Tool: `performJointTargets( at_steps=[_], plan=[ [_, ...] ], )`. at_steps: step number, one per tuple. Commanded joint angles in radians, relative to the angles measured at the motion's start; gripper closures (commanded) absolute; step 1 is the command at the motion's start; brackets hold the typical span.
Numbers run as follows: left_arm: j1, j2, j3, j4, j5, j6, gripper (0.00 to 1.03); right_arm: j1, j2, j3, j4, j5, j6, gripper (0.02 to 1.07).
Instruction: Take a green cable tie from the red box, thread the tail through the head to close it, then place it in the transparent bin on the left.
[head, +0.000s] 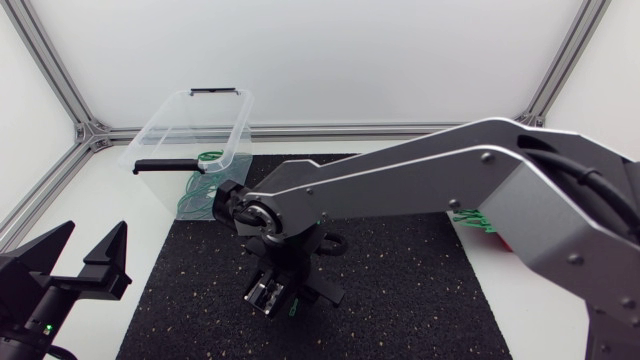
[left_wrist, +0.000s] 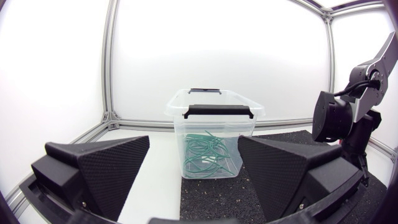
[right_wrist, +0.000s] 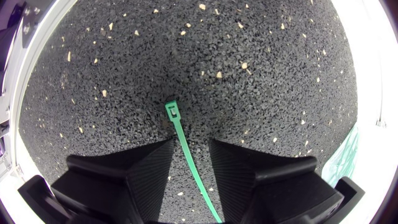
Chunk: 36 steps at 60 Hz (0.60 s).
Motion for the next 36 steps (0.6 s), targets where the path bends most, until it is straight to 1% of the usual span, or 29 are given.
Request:
performJointTargets(
  at_steps=[1,4,10,15,36],
  plan=[
    [-0.008,0.009,-0.039,-0.025,0.005,-0.013,0.04,-0.004,-0.005,-0.032,0.006,0.008,-0.033,0.65],
    [-0.009,0.011,-0.039,-0.025,0.005,-0.013,0.04,-0.005,-0.005,-0.037,0.006,0.011,-0.040,0.67],
    [-0.009,0.011,-0.039,-0.025,0.005,-0.013,0.04,-0.007,-0.005,-0.046,0.006,0.014,-0.052,0.84],
    [-0.009,0.011,-0.039,-0.025,0.005,-0.013,0.04,-0.010,-0.004,-0.055,0.009,0.017,-0.055,0.91],
    [-0.009,0.012,-0.039,-0.025,0.005,-0.013,0.04,-0.010,-0.001,-0.068,0.014,0.023,-0.047,1.01]
  ],
)
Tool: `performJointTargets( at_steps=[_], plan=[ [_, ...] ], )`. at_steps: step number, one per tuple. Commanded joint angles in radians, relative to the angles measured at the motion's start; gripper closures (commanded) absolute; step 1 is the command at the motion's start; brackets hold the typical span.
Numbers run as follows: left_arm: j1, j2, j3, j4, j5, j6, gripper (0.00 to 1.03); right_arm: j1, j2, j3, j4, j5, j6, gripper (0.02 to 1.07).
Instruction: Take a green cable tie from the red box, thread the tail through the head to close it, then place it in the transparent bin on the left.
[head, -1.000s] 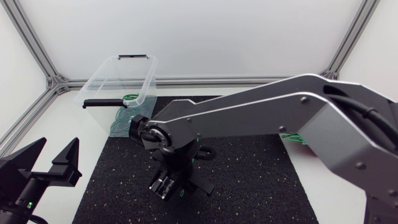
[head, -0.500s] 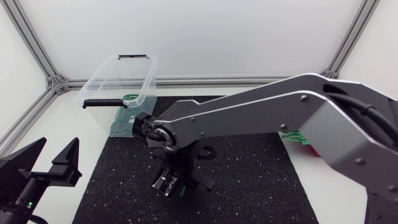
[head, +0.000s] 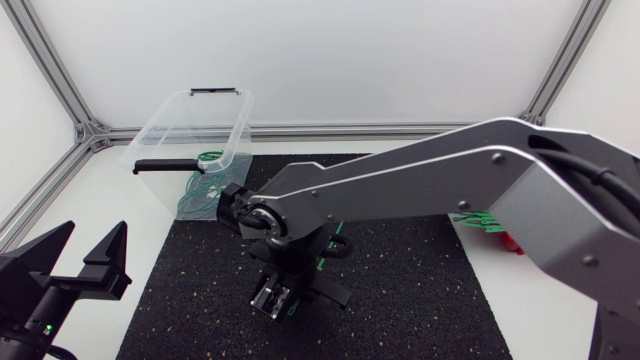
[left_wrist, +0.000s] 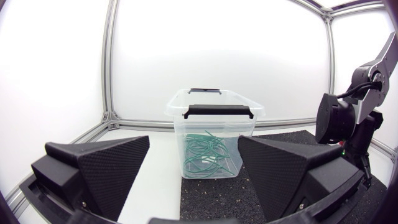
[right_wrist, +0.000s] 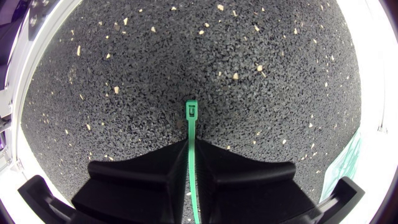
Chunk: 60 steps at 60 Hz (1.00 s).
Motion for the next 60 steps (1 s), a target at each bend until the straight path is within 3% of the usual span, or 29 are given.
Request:
performJointTargets(
  at_steps=[1,15,34,60],
  plan=[
    [-0.009,0.012,-0.039,-0.025,0.005,-0.013,0.04,-0.007,0.013,-0.036,0.017,0.015,-0.020,1.01],
    [-0.009,0.012,-0.039,-0.025,0.005,-0.013,0.04,-0.001,-0.002,-0.013,-0.006,0.010,0.019,1.01],
    [-0.011,0.011,-0.039,-0.025,0.005,-0.013,0.04,-0.002,-0.040,0.093,-0.100,-0.077,0.138,1.01],
    [-0.037,-0.006,-0.040,-0.013,0.005,-0.013,0.04,-0.038,-0.141,0.136,-0.083,-0.208,0.482,1.01]
  ],
)
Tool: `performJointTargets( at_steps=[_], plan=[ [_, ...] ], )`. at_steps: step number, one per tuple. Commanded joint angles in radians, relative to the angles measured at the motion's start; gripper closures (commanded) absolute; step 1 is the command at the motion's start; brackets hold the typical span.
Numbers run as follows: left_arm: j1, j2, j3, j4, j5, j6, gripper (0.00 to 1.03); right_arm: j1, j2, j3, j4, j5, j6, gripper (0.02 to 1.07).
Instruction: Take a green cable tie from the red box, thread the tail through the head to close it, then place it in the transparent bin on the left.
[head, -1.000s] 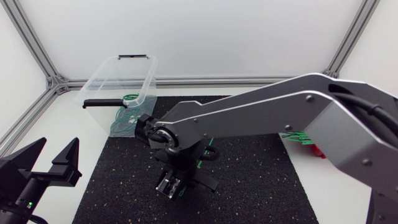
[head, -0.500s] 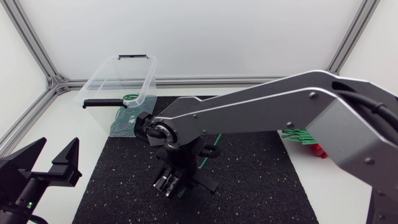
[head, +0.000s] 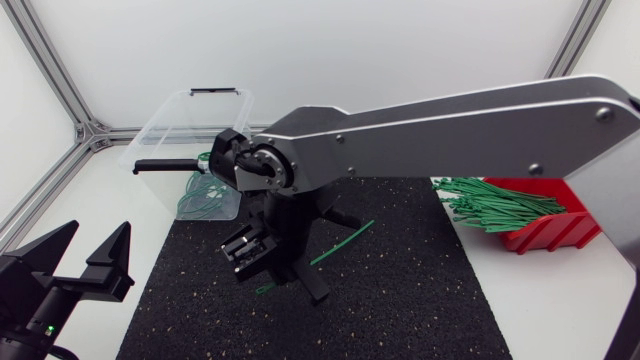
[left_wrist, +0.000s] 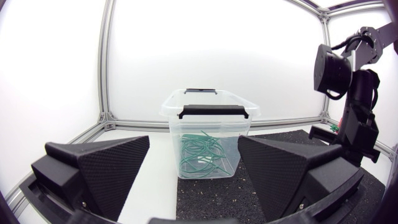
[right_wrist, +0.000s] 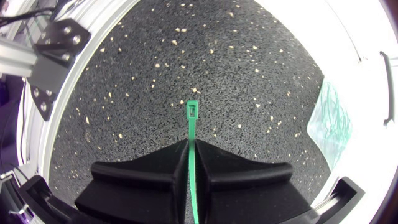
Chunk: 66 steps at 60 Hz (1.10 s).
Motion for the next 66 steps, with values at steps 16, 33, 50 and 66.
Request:
performJointTargets(
  at_steps=[16,33,50,66],
  plan=[
    [-0.035,-0.007,-0.037,-0.015,0.005,-0.024,0.06,-0.032,-0.113,-0.014,0.104,-0.051,0.332,1.01],
    [-0.035,-0.006,0.024,-0.099,0.008,-0.031,0.06,-0.075,-0.167,-0.039,0.188,-0.055,0.500,1.01],
    [-0.063,0.139,0.176,-0.159,0.015,-0.059,0.06,-0.076,-0.272,-0.117,0.280,-0.052,0.646,1.01],
    [-0.064,0.312,0.316,-0.211,0.174,-0.217,0.06,-0.075,-0.331,-0.134,0.359,-0.034,0.741,1.01]
  ],
)
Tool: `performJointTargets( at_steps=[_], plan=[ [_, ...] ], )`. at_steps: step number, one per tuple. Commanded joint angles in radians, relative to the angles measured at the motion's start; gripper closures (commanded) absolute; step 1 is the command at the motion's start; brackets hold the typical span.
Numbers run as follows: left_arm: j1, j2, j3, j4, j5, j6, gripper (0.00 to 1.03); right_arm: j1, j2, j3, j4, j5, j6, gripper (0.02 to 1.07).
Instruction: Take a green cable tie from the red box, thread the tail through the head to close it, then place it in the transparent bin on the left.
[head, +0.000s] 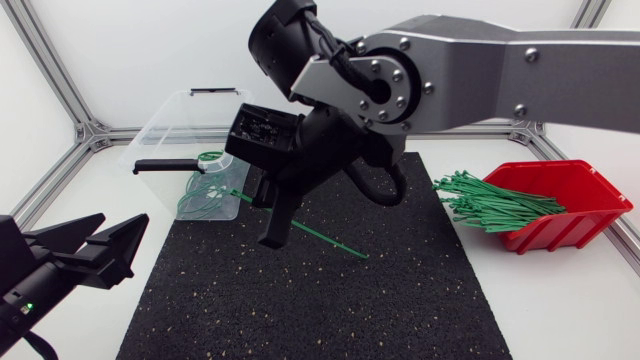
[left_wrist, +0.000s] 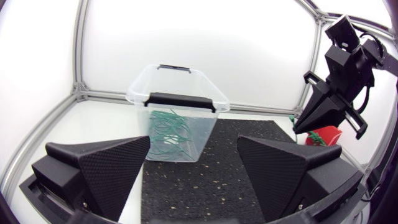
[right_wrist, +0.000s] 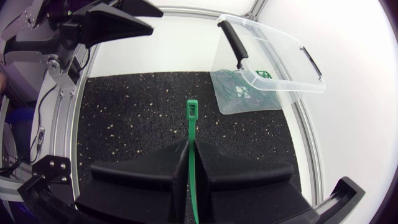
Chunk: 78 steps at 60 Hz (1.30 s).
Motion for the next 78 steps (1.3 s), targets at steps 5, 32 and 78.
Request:
performJointTargets(
  at_steps=[5,32,78],
  plan=[
    [-0.014,0.087,0.096,-0.018,0.090,-0.131,0.06,0.006,-0.044,-0.022,0.037,0.013,0.070,1.01],
    [-0.100,0.345,0.287,0.027,0.237,-0.381,0.06,0.023,-0.062,0.039,0.055,0.015,0.230,1.01],
    [-0.258,0.574,0.453,0.140,0.194,-0.468,0.17,-0.060,0.068,0.215,-0.006,-0.083,0.371,1.01]
  ],
)
